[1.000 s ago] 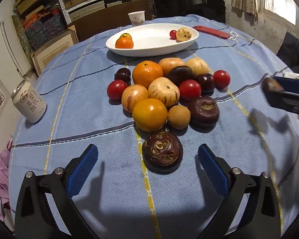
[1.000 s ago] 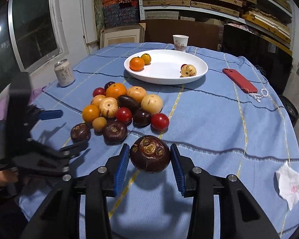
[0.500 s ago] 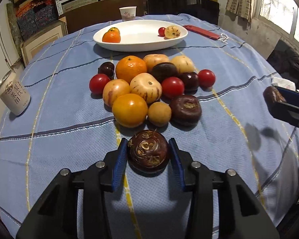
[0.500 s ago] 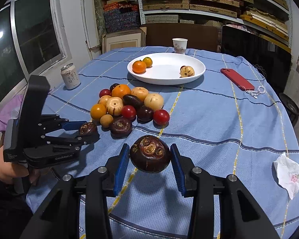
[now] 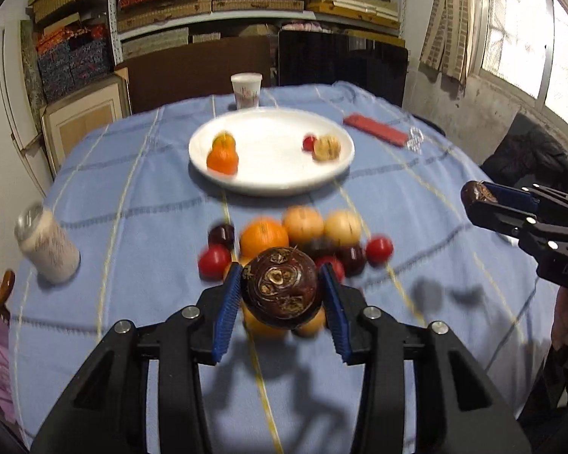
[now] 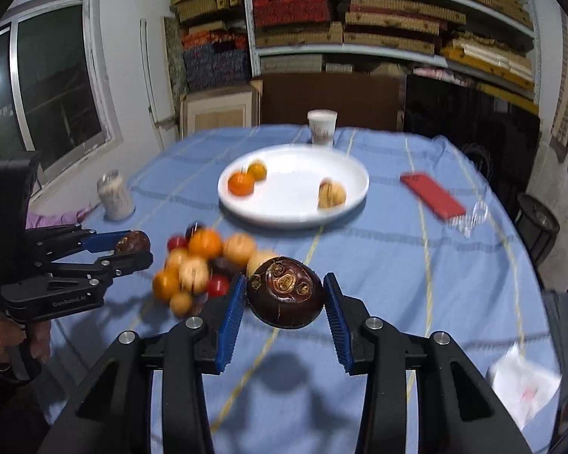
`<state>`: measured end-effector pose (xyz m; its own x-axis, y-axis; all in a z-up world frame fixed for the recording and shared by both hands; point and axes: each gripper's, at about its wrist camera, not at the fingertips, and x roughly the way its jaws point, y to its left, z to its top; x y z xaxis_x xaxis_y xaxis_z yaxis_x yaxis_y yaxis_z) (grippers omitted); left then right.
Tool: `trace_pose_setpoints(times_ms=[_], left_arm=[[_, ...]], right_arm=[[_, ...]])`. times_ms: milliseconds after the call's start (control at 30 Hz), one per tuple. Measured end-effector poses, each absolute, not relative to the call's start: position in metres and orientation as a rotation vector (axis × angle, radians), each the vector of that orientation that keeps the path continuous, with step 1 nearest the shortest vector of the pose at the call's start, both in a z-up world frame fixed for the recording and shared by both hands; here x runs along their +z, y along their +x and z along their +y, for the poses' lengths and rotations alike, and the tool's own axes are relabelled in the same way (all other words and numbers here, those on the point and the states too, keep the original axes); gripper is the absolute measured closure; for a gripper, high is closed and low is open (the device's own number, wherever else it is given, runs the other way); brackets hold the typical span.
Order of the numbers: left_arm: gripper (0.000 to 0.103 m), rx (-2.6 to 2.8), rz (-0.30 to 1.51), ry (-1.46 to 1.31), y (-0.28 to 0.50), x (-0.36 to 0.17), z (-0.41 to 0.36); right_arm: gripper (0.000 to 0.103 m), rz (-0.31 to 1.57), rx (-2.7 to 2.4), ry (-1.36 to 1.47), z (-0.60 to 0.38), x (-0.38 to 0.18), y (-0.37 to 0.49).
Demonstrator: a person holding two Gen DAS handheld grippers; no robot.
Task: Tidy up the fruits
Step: 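Grasp a brown mangosteen with the left tool while the right tool grasps another mangosteen, then release both mangosteens onto the plate with the left and right tools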
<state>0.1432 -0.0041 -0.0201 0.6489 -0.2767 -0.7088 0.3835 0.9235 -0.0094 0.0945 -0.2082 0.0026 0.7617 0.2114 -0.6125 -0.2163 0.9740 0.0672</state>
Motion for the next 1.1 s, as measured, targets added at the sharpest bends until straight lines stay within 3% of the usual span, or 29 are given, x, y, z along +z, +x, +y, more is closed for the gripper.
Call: trace_pose_setpoints(times_ms=[133, 333, 700, 900, 933, 1000, 1100], left_arm=[[0.062, -0.384, 0.788, 0.081, 0.209, -0.007, -0.014], [0.062, -0.356, 0.845, 0.043, 0.303, -0.038, -0.039], [0.062, -0.355, 0.946, 0.022, 0.362, -0.078, -0.052], [0.040, -0.373, 0.970, -0.033, 0.361, -0.076, -0.044], [0.037, -0.368, 0.969, -0.034, 0.357, -0.073, -0.042], [0.022, -0.342, 0.941, -0.030, 0.344, -0.062, -0.036], [0.021, -0.369, 0.872, -0.041, 0.310, -0.035, -0.020]], right_arm=[[0.061, 0.610, 0.211, -0.075, -0.198, 0.014, 0.143], [0.061, 0.650, 0.174, -0.100, -0.191, -0.015, 0.226], [0.060, 0.715, 0.216, -0.134, -0.180, -0.049, 0.294], [0.042, 0.671, 0.182, -0.152, -0.183, -0.042, 0.286], [0.042, 0.673, 0.182, -0.153, -0.185, -0.040, 0.283], [0.042, 0.668, 0.191, -0.130, -0.190, -0.034, 0.272], [0.042, 0.655, 0.215, -0.102, -0.200, -0.023, 0.241]])
